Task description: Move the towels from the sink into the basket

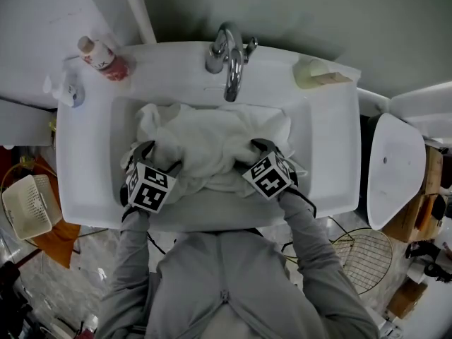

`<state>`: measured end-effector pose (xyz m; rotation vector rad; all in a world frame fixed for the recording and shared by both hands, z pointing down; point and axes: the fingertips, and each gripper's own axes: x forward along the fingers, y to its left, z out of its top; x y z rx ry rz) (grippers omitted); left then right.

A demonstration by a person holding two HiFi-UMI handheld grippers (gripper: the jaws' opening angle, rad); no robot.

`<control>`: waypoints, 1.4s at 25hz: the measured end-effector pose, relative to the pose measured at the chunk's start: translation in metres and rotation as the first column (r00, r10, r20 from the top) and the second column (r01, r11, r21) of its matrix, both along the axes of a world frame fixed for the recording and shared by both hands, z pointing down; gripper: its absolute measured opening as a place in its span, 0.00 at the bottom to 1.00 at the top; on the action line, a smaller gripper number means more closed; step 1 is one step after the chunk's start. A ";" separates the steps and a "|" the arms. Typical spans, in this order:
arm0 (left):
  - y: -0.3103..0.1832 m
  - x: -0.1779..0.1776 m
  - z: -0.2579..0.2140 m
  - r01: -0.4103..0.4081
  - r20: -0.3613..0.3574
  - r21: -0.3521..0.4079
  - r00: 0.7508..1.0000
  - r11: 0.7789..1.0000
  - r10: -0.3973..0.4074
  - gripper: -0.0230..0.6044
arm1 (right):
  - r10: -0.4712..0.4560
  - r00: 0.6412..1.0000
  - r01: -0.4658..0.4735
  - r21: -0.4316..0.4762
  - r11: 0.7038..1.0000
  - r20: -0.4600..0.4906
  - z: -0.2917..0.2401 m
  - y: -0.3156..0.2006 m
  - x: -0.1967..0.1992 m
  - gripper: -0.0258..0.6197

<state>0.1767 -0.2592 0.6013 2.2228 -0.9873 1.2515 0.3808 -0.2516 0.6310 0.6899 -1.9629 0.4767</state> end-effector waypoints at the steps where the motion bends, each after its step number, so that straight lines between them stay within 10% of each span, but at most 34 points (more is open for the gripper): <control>1: 0.000 0.001 0.002 -0.007 0.008 -0.012 1.000 1.000 0.007 0.69 | -0.004 1.000 0.004 -0.004 1.000 -0.003 0.002 -0.001 0.000 0.57; 9: 0.004 0.009 0.013 -0.046 0.057 -0.060 0.997 0.997 0.049 0.56 | 0.005 1.000 -0.003 -0.064 0.998 0.024 0.008 -0.002 -0.001 0.45; 14: 0.008 0.014 0.011 -0.068 0.087 -0.058 0.994 0.996 0.073 0.43 | 0.041 0.999 -0.040 -0.035 0.999 0.018 0.001 -0.009 0.006 0.13; 26: 0.007 -0.004 -0.047 0.058 0.010 0.074 0.998 0.996 -0.058 0.30 | 0.184 0.963 -0.192 0.017 0.981 0.199 -0.069 -0.024 0.035 0.10; 35: -0.003 -0.011 -0.123 0.166 -0.085 0.278 0.985 0.946 -0.148 0.30 | 0.208 0.902 -0.262 0.096 0.960 0.378 -0.142 -0.033 0.041 0.10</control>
